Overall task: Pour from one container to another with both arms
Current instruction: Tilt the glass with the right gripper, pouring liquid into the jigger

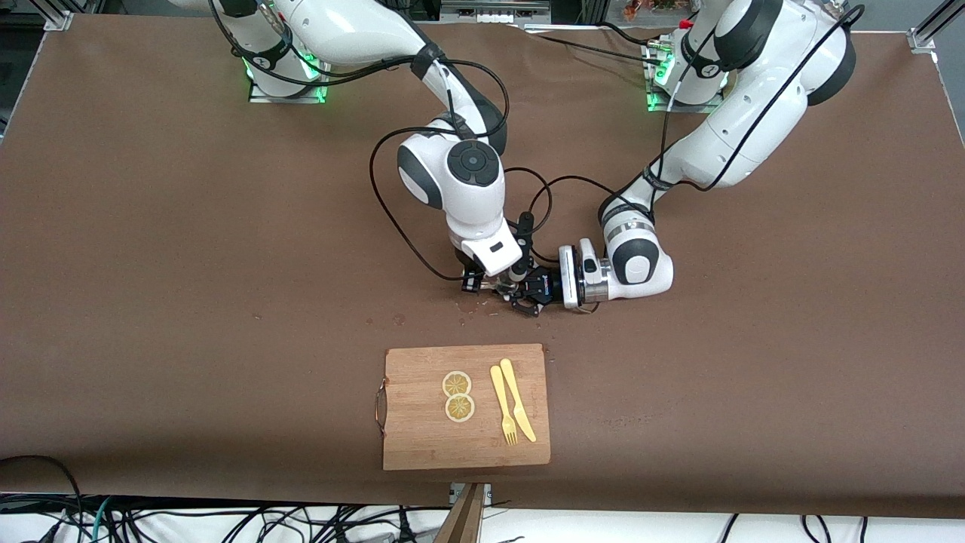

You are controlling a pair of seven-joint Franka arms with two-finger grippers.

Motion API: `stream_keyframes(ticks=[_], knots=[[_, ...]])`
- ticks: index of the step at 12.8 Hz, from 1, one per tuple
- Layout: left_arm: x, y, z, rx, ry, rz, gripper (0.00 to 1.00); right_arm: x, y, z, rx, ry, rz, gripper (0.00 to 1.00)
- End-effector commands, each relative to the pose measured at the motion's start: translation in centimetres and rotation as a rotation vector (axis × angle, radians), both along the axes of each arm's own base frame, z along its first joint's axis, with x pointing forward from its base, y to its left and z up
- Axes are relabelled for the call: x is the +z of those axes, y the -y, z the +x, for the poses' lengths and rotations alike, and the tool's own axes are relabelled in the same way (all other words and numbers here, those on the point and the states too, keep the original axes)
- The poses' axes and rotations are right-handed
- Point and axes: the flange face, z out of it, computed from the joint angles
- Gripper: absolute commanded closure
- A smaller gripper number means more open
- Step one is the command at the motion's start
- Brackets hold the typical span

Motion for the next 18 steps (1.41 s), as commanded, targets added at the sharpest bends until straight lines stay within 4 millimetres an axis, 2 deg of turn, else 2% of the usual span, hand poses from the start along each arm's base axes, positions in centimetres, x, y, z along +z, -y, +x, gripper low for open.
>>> stream_keyframes(ticks=[1,8,11,14,16,18], knots=[[0.6,0.6,0.4,0.018,-0.001,-0.004,1.0,0.4,-0.8,0.0,0.002,0.029,-0.009,0.74],[0.6,0.6,0.4,0.018,-0.001,-0.004,1.0,1.2,-1.0,0.1,-0.049,0.031,0.022,0.74],[0.6,0.6,0.4,0.018,-0.002,-0.006,1.0,1.5,-0.6,0.5,-0.137,-0.004,0.076,0.74],[0.6,0.6,0.4,0.019,-0.003,-0.006,1.0,2.6,1.9,2.4,-0.243,-0.093,0.188,0.74],[0.6,0.7,0.4,0.018,-0.003,-0.008,1.0,2.6,4.6,4.0,-0.324,-0.182,0.277,0.74],[0.5,0.5,0.4,0.019,-0.004,-0.006,1.0,3.1,7.4,5.5,-0.32,-0.26,0.393,0.74]])
